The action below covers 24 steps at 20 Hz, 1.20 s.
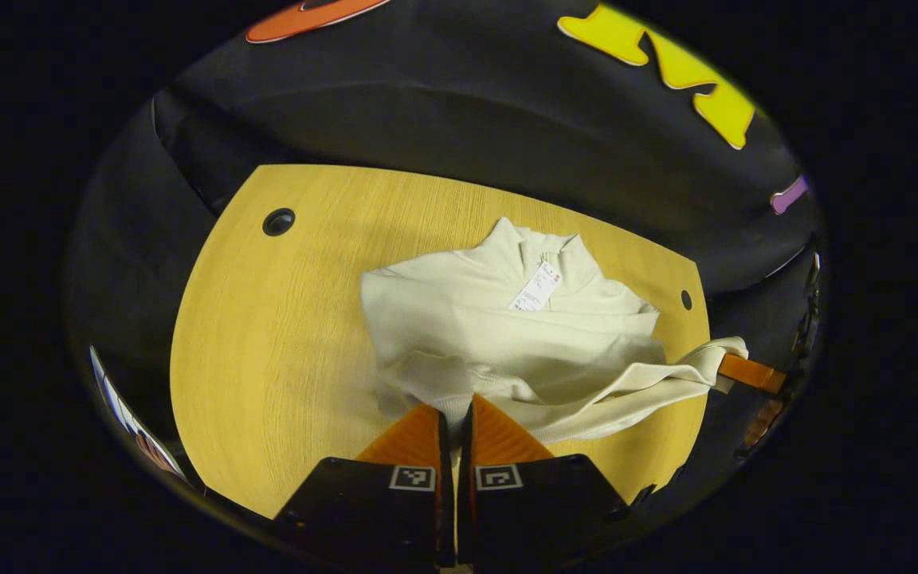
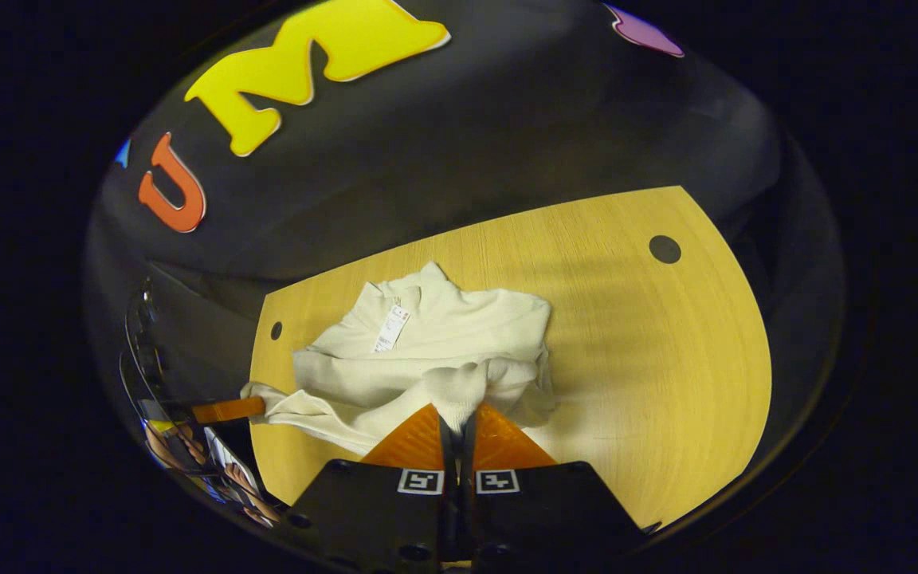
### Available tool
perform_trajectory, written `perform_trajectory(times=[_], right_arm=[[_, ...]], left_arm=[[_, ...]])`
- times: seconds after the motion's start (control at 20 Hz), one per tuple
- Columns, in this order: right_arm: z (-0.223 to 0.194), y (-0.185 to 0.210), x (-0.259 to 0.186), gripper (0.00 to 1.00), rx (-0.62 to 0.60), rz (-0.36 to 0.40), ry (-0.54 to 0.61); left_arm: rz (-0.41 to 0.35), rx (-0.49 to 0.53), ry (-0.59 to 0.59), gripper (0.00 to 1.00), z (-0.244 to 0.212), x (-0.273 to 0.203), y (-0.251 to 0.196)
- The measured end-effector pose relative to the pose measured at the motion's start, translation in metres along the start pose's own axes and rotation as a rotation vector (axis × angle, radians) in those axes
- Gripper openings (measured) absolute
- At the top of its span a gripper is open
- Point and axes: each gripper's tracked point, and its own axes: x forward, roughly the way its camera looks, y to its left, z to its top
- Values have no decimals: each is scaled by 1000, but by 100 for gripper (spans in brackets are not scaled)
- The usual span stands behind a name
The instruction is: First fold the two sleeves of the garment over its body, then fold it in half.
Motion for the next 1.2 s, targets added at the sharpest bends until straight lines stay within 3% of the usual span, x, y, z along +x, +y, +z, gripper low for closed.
perform_trajectory(times=[0.25, 0.45, 0.65, 0.7, 0.75, 0.8, 0.85, 0.9, 0.95, 1.2], right_arm=[[21, -9, 60, 1, 118, -13, 7], [35, -8, 92, 1, 127, -22, -45], [34, -22, 106, 4, 121, -63, -73], [35, -22, 104, 14, 124, -70, -81], [41, -18, 101, 14, 126, -46, -102], [41, -15, 103, 33, 124, -26, -119], [39, -11, 100, 51, 113, -20, -131], [38, -11, 98, 76, 93, -36, -148], [39, -12, 94, 90, 68, -52, -166], [43, -2, 54, 97, -61, -98, -238]], left_arm=[[-48, -83, 13, 7, 24, 48, 10], [-54, -109, -46, 9, 38, 73, 13], [-68, -101, -113, 18, 38, 78, 7], [-75, -94, -145, 28, 47, 76, 8], [-60, -79, -185, 29, 53, 74, 8], [-36, -58, -215, 65, 58, 74, 12], [-18, -35, -238, 87, 61, 70, 14], [-3, -20, -254, 95, 61, 68, 16], [0, -14, -264, 97, 61, 66, 15], [26, -25, -320, 99, 56, 37, 14]])
